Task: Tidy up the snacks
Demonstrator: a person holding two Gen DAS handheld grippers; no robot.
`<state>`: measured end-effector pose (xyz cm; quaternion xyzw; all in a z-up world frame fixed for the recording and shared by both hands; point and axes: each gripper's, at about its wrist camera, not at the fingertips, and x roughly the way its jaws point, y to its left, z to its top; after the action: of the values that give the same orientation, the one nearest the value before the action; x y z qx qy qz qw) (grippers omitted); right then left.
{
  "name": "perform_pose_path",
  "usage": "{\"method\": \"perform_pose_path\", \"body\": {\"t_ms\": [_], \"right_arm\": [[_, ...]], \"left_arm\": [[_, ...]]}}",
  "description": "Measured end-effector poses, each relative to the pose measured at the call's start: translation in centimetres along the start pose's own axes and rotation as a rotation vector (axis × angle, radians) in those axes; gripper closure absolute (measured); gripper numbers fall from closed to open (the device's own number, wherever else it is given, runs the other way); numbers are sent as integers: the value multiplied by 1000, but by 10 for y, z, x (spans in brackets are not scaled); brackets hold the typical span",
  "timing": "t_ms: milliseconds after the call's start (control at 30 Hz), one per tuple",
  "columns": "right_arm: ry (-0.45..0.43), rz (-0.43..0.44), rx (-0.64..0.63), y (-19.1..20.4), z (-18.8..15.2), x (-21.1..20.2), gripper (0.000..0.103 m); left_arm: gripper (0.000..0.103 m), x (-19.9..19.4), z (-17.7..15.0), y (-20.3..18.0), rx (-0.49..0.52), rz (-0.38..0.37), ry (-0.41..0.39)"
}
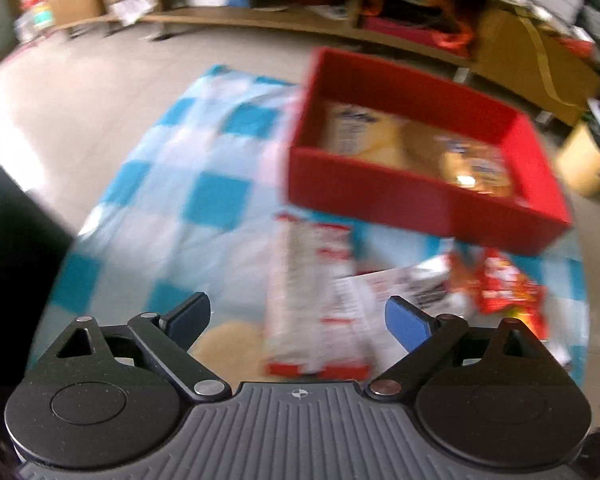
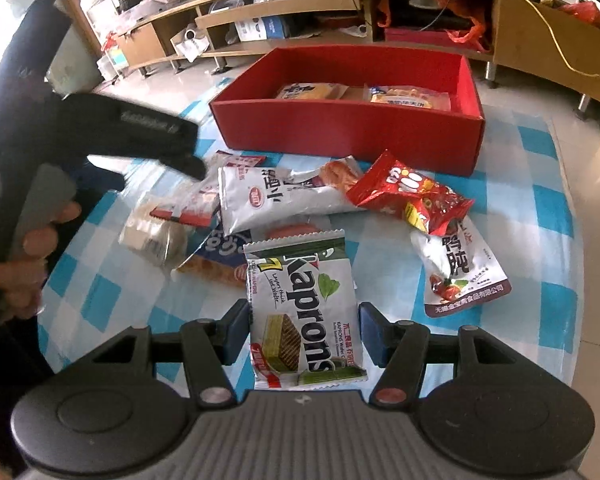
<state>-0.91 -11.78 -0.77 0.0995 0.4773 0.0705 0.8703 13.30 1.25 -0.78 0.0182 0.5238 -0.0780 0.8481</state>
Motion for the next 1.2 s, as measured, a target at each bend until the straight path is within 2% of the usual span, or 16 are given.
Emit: {"method": "perform_pose_path", "body": {"t_ms": [133,233,333,400,467,500,567,633,733,900,1200], "right_arm": [[22,8,39,-10,-1,3,49],[35,8,65,-19,-5,3,48],[47,8,100,-29,-8,3,48],[61,12,125,-37,-11,5,48],[74,9,142,-44,-12,8,48],[80,7,149,-46,-12,9,48],[87,5,157,-48,-11,11,48],[86,9,157,-48,-9,10,48],[74,16,148,-45,-6,6,48],[68,7,135,-41,-7,4,48],[66,-12,131,-41,-10,3,48]], "left_arm": [[3,3,6,-49,278,-88,-35],[3,16,4,-77,480,-127,-34],[3,38,5,-88,584,-169,21],[4,54,5,-91,620,-173,56],[5,69,3,-91,640,-164,93],[11,76,1,-91,643,-149,115],[14,84,-1,-87,627,-133,143],[30,77,-4,-86,618,-142,132],[40,65,-12,-83,594,-157,133],[47,45,-32,-80,568,-159,132],[51,9,-57,-57,471,-172,127]]}}
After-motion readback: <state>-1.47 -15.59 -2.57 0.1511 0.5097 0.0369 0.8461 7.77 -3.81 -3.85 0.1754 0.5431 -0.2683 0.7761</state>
